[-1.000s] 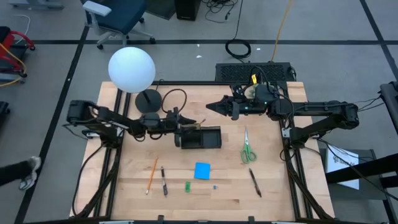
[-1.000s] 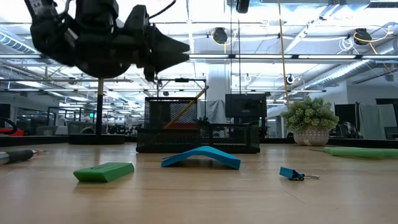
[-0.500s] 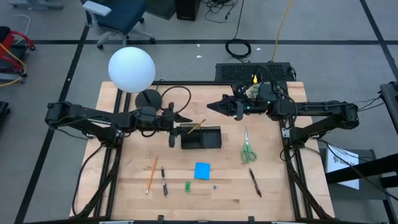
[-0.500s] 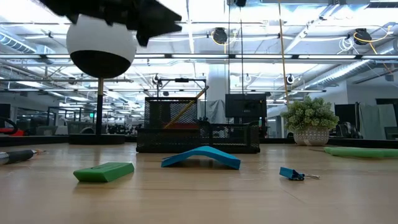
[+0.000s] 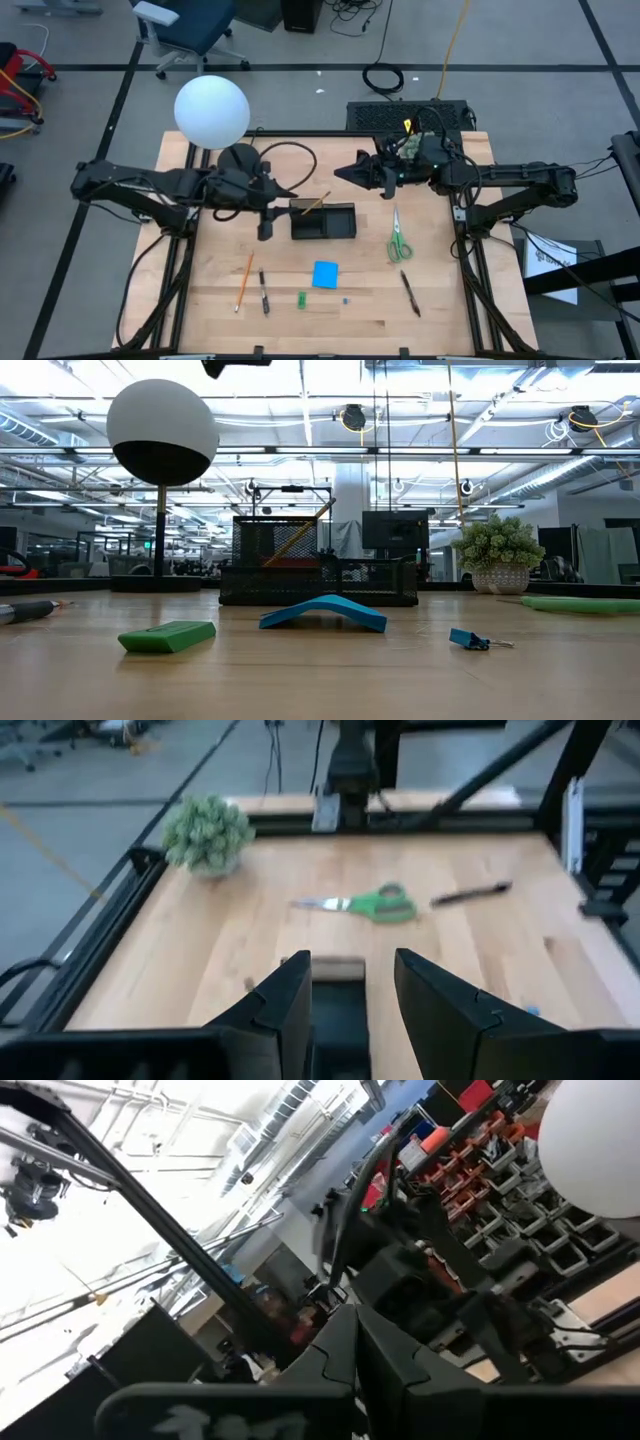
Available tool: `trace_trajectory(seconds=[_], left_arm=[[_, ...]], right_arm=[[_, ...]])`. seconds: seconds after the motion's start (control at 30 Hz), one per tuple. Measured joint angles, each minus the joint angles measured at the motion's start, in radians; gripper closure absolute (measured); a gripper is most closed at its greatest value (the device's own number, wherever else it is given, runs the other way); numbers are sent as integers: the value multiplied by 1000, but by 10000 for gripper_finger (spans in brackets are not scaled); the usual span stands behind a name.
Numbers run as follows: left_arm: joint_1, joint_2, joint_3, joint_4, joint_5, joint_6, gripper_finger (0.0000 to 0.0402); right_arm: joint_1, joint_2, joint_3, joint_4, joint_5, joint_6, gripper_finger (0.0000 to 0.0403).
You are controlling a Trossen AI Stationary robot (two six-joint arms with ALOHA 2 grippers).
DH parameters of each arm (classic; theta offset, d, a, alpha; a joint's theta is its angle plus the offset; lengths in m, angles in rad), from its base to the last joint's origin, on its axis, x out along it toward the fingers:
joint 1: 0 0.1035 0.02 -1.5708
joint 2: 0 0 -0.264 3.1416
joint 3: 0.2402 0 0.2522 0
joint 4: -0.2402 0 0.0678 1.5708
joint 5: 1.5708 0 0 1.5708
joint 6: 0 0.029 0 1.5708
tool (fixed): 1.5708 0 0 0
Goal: Pick and place office supplies into organizer
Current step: Put the orange pencil into the black desk organizer
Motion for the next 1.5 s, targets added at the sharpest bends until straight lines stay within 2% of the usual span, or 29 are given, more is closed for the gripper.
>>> trace_trajectory(seconds=[0.17, 0.4, 0.67, 0.87, 1.07, 1.27, 1.5], left_arm=[[-39, -2, 70, -111, -34, -54, 256], [-97, -1, 70, -152, 41, -198, 256], [-257, 0, 70, -359, 60, -326, 256], [-362, -3, 70, -413, -10, -428, 257], [-426, -3, 69, -453, -84, -592, 257], [-468, -3, 69, -478, -156, -714, 257], [-485, -3, 69, -584, -208, -918, 257]], right_arm=[[-3, 0, 0, -8, 1, -28, 403], [-2, 0, 0, -8, 2, -23, 403], [-1, 0, 0, -7, 2, 19, 403], [-1, 0, 0, -7, 3, 28, 403], [-1, 0, 0, -8, 3, 27, 403], [-1, 0, 0, -8, 3, 30, 403], [-1, 0, 0, -8, 4, 30, 403]])
